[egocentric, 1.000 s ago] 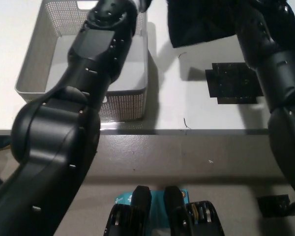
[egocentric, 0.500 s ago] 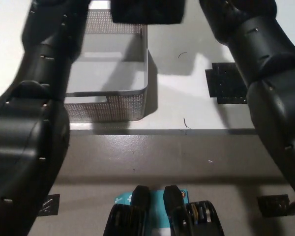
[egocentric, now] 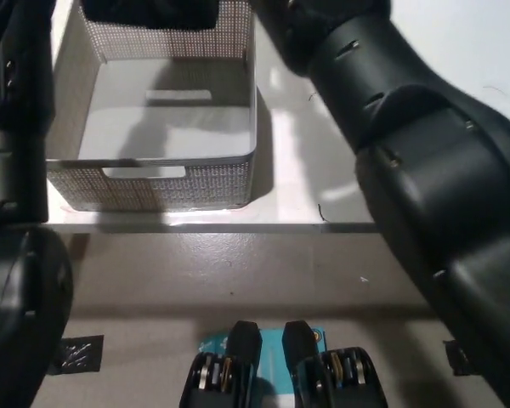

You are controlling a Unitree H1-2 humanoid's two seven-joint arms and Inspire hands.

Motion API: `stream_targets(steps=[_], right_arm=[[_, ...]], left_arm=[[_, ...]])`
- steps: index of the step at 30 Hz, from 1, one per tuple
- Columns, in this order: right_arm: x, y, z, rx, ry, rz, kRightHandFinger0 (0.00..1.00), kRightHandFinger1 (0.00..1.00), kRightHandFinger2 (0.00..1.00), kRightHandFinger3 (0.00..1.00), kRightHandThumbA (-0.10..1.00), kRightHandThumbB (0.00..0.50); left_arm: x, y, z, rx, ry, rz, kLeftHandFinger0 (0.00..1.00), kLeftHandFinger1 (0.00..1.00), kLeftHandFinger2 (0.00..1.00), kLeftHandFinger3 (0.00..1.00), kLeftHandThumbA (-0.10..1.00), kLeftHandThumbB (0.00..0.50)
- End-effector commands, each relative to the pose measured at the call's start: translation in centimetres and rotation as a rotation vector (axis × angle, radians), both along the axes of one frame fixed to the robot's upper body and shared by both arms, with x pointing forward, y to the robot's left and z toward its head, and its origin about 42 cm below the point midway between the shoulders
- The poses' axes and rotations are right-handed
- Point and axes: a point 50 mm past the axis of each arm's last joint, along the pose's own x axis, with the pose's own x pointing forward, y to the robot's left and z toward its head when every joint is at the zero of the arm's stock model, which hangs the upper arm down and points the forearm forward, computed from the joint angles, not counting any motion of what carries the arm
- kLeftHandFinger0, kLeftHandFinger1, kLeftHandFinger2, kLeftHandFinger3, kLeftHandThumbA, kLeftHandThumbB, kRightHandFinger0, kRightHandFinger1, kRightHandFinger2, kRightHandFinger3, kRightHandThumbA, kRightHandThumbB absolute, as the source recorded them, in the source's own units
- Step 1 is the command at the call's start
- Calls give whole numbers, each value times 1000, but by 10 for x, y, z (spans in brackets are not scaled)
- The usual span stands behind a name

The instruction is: Use both hands to pick up a lunch bag on the right hand side and place it into a container on the left hand side

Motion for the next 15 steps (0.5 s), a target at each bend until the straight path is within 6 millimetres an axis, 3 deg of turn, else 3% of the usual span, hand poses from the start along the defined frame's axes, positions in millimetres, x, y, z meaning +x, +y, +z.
stream_targets(steps=[1,4,8,11,13,14,15], right_arm=[[-30,53,11,-32,-100,218,1000,1000,1000,1000,1000,47],[-25,52,-14,-44,-56,220,1000,1000,1000,1000,1000,55],[-19,46,-34,-15,17,234,1000,1000,1000,1000,1000,62],[-14,39,-42,-5,56,230,1000,1000,1000,1000,1000,72],[-11,35,-46,-15,69,208,1000,1000,1000,1000,1000,81],[-10,33,-48,-29,65,187,1000,1000,1000,1000,1000,83],[-10,32,-48,-40,61,172,1000,1000,1000,1000,1000,64]], left_arm=[[-9,-14,28,29,-52,-82,1000,1000,1000,1000,1000,192],[0,-15,0,-12,-10,-109,1000,1000,1000,1000,1000,183],[8,-17,-21,25,30,-96,1000,1000,1000,1000,1000,188],[14,-19,-28,82,74,-113,1000,1000,1000,1000,1000,219],[17,-17,-31,156,82,-123,1000,1000,1000,1000,1000,210],[17,-16,-30,203,100,-115,1000,1000,1000,1000,1000,251],[17,-16,-29,234,114,-108,1000,1000,1000,1000,1000,234]])
